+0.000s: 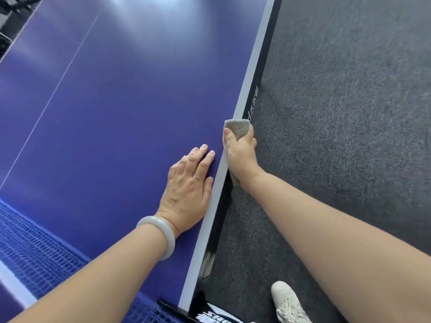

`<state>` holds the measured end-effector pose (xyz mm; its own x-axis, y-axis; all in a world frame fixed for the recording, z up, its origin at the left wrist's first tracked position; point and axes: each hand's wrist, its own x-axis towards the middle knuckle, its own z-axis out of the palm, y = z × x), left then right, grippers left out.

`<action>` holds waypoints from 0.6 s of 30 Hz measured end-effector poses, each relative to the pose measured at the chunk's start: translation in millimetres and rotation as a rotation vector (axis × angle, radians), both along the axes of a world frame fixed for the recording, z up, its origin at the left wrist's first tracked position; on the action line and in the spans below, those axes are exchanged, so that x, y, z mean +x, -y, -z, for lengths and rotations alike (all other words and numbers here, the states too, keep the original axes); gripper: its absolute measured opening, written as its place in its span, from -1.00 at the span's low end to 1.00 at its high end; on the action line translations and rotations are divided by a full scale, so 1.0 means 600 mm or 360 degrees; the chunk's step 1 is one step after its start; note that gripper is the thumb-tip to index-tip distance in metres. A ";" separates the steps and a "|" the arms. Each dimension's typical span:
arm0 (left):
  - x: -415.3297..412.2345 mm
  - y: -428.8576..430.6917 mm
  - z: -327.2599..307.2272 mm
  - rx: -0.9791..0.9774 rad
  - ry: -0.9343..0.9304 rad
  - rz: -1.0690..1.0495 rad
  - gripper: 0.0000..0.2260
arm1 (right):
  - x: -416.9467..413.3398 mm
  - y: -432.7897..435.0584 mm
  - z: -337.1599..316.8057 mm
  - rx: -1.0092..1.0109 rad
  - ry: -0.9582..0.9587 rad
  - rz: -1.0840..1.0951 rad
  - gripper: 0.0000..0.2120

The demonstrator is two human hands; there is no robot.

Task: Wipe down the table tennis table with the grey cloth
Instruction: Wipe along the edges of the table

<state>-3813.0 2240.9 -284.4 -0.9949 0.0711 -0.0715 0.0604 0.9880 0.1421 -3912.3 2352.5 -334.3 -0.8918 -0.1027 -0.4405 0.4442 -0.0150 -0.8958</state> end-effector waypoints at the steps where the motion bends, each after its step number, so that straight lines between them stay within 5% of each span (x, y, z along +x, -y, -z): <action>1: -0.011 -0.001 -0.005 -0.0003 -0.0009 -0.0010 -0.50 | -0.001 -0.001 0.001 0.0006 0.0001 -0.0005 -0.28; 5: -0.097 -0.018 -0.009 0.0014 -0.0070 -0.0112 -0.64 | 0.006 0.000 -0.001 -0.0017 -0.0002 -0.0045 -0.28; 13: -0.303 -0.017 0.026 -0.0089 0.0048 -0.0275 -0.52 | 0.000 -0.007 0.002 0.0038 -0.0061 -0.0111 -0.27; 18: -0.302 -0.017 0.037 0.0020 -0.0045 -0.0308 -0.50 | -0.144 -0.015 0.005 0.0080 -0.0047 0.0025 -0.29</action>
<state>-3994.0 2251.3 -306.4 -0.9917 -0.1213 -0.0435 -0.1266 0.9797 0.1553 -3998.5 2361.2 -337.5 -0.9059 -0.0672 -0.4181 0.4175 0.0236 -0.9084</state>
